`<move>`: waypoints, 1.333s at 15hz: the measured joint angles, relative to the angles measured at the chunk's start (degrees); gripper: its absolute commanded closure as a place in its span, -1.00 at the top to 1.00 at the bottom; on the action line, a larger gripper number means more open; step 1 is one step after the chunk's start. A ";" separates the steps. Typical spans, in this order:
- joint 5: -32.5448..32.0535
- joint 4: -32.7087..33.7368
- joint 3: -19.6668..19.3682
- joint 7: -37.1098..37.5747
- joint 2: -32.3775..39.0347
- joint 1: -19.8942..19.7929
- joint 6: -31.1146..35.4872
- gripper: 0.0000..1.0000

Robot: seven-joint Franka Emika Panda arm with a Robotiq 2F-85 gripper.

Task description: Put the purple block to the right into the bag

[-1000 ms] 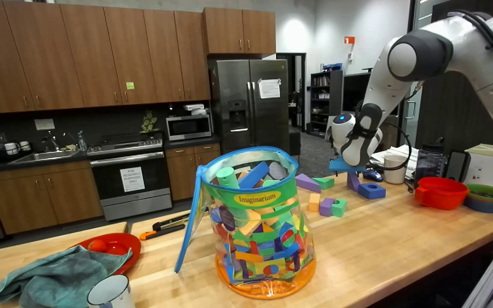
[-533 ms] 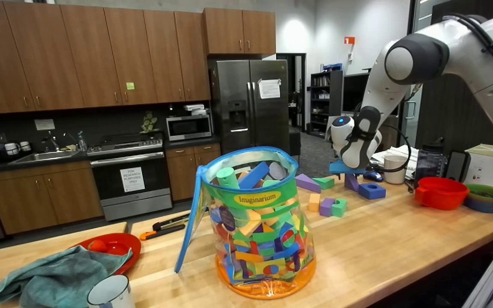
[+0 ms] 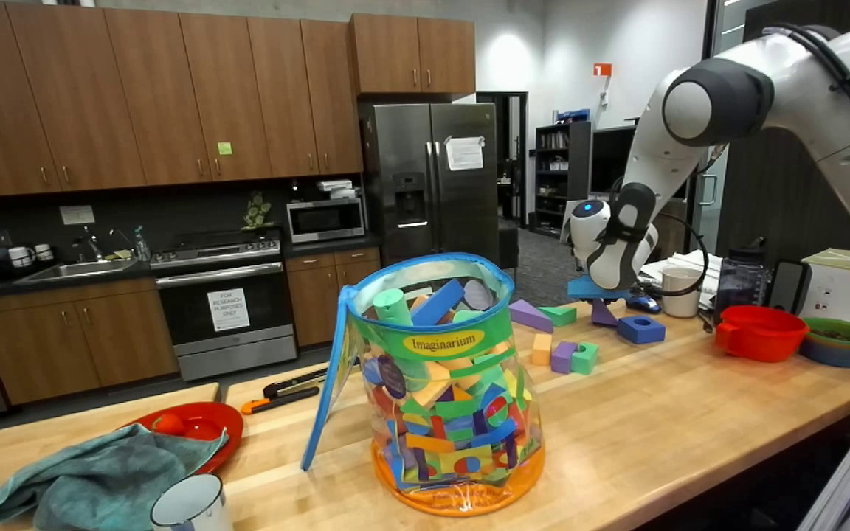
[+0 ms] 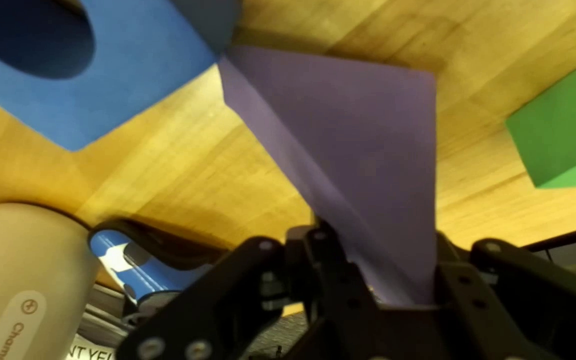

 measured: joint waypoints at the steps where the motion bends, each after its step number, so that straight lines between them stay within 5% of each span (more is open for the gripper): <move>1: 0.00 0.04 -0.09 0.00 0.00 0.12 0.00 -0.91; 8: 0.78 -0.18 -0.17 -1.92 -3.31 1.50 0.16 -0.89; 20: 0.36 -10.03 4.11 -4.61 -25.47 4.50 12.24 -0.89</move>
